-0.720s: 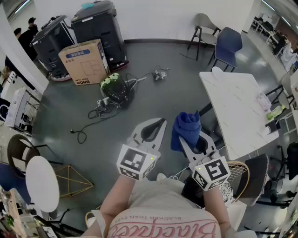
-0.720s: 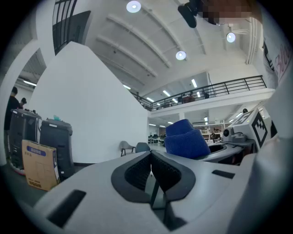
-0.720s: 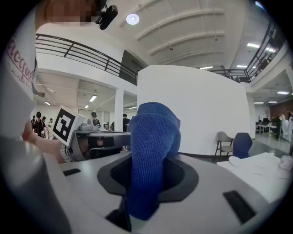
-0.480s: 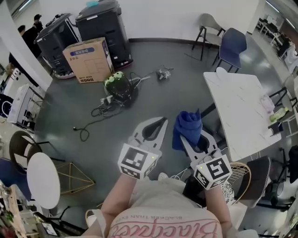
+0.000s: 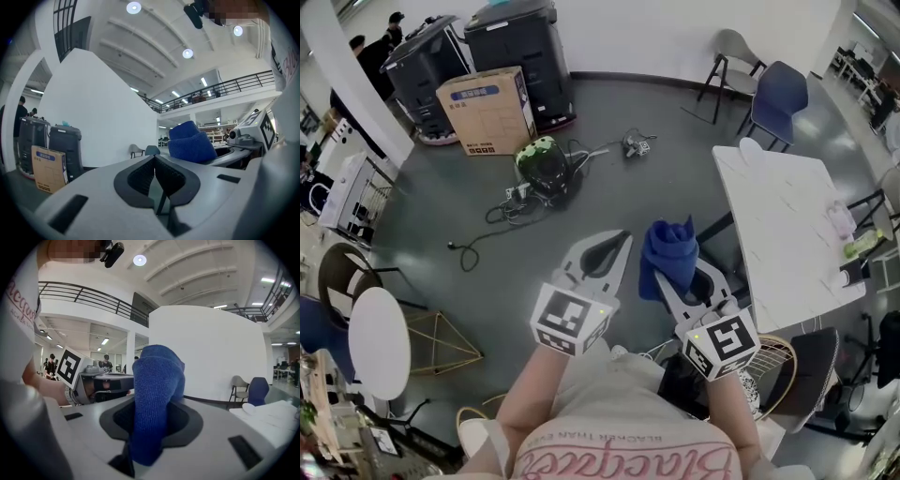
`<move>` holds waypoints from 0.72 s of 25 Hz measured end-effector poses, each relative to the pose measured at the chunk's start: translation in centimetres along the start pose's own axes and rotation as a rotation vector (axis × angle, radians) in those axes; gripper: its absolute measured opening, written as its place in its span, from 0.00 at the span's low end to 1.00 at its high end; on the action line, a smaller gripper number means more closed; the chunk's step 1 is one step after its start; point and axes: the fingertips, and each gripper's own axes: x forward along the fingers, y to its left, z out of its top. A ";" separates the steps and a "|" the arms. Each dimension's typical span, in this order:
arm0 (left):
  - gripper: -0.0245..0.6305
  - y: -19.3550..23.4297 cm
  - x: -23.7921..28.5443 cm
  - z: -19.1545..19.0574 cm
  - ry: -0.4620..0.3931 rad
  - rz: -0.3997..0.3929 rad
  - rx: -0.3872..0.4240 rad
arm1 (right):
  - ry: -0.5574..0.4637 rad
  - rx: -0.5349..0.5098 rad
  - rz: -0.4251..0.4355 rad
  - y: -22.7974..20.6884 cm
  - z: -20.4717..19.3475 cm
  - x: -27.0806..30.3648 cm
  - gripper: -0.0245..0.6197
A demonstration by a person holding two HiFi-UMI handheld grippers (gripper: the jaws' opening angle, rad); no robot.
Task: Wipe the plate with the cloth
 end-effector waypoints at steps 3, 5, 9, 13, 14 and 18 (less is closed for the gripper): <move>0.04 -0.2 0.4 -0.1 0.004 0.003 0.000 | -0.004 0.022 0.002 -0.5 -0.2 0.0 0.22; 0.04 0.0 1.0 -0.1 0.002 0.003 -0.006 | -0.004 0.028 -0.002 -1.2 -0.4 0.1 0.23; 0.04 0.7 3.2 -0.2 -0.005 -0.013 -0.015 | -0.002 0.042 -0.051 -3.6 -0.8 0.4 0.23; 0.04 1.5 6.8 -0.4 -0.001 -0.054 -0.021 | 0.013 0.049 -0.097 -6.6 -1.2 1.1 0.23; 0.04 1.8 7.7 -0.4 0.001 -0.063 -0.022 | 0.016 0.052 -0.107 -7.3 -1.3 1.4 0.23; 0.04 3.3 12.1 -0.2 -0.001 -0.119 -0.016 | 0.014 0.071 -0.169 -10.9 -1.1 3.4 0.23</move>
